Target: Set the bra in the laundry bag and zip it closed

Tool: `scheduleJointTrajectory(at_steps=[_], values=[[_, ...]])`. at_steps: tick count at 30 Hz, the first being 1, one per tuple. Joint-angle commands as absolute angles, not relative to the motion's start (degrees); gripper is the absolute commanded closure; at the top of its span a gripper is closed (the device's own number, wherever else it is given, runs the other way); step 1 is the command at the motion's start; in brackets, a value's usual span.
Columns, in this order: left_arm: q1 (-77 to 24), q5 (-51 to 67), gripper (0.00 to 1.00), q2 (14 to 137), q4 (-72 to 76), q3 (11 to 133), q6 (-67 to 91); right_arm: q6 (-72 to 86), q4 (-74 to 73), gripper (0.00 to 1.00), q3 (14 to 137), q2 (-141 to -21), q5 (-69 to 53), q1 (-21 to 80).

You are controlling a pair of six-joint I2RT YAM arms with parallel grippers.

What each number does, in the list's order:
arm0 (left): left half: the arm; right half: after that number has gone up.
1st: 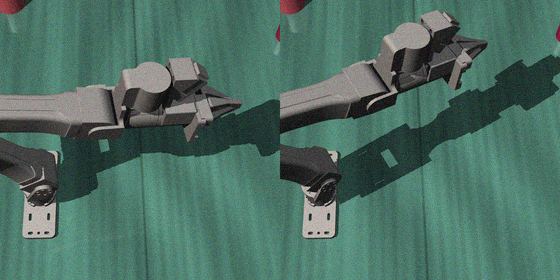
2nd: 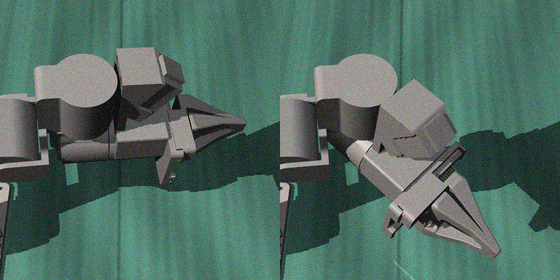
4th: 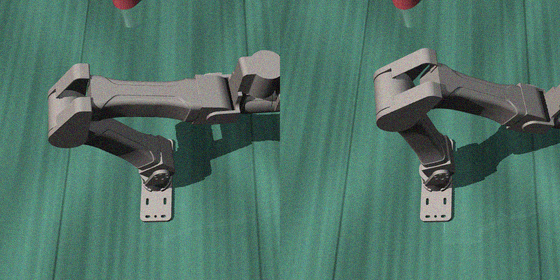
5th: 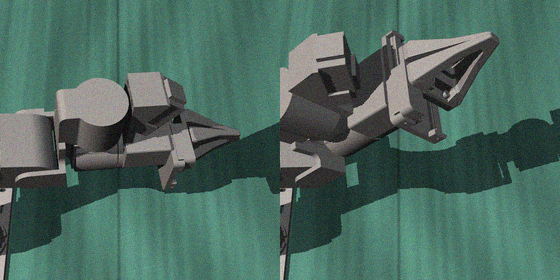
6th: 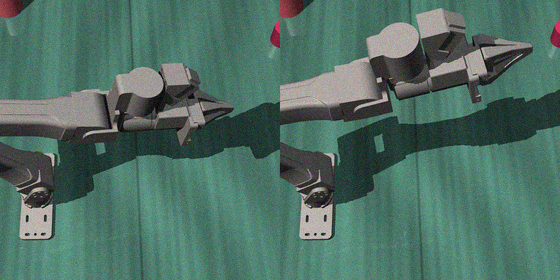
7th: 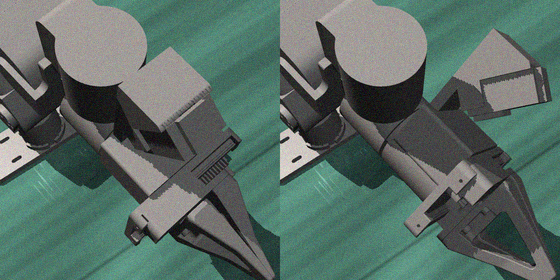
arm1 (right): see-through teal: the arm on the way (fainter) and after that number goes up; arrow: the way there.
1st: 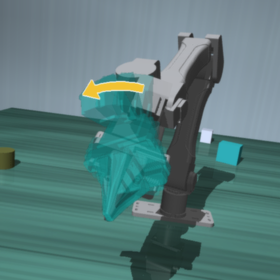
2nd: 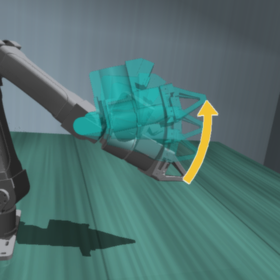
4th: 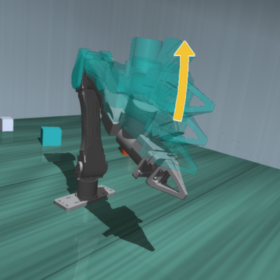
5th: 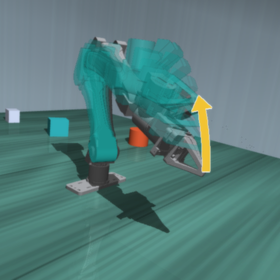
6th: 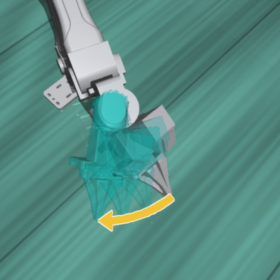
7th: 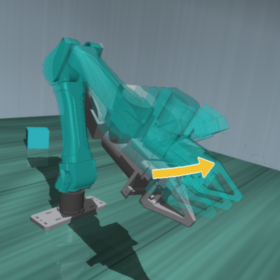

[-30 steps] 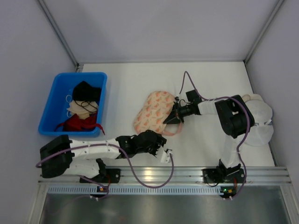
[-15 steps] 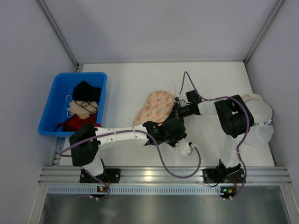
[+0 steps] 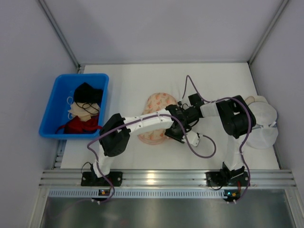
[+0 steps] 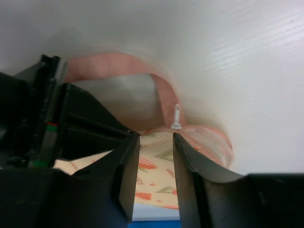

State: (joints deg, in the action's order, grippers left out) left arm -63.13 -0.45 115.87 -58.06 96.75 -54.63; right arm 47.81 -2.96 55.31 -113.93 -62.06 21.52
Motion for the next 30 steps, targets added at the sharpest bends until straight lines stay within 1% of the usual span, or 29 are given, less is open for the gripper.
scheduleJointTrajectory(at_steps=[1,5,13,26,29,30], values=[[-63.81,1.85,0.6,116.63,-66.0,98.88,-54.84,49.04,-2.64,1.0,57.22,-114.26,-62.93,21.45],[-64.25,2.28,0.62,117.07,-66.01,97.47,-55.11,49.39,-2.02,1.0,56.95,-114.08,-63.11,21.45],[-64.69,2.46,0.61,118.65,-64.87,97.73,-53.26,50.62,-1.14,1.0,56.34,-113.2,-63.37,21.53],[-64.86,-3.25,0.62,122.17,-61.0,95.89,-53.7,51.06,-0.79,1.0,55.63,-112.06,-63.46,21.62],[-64.86,-3.86,0.65,122.52,-61.08,95.36,-54.14,51.06,-0.62,1.0,55.81,-112.24,-63.63,21.62],[-64.78,-4.13,0.68,122.61,-61.08,95.1,-54.31,51.06,-0.62,1.0,55.72,-112.32,-63.63,21.62]])
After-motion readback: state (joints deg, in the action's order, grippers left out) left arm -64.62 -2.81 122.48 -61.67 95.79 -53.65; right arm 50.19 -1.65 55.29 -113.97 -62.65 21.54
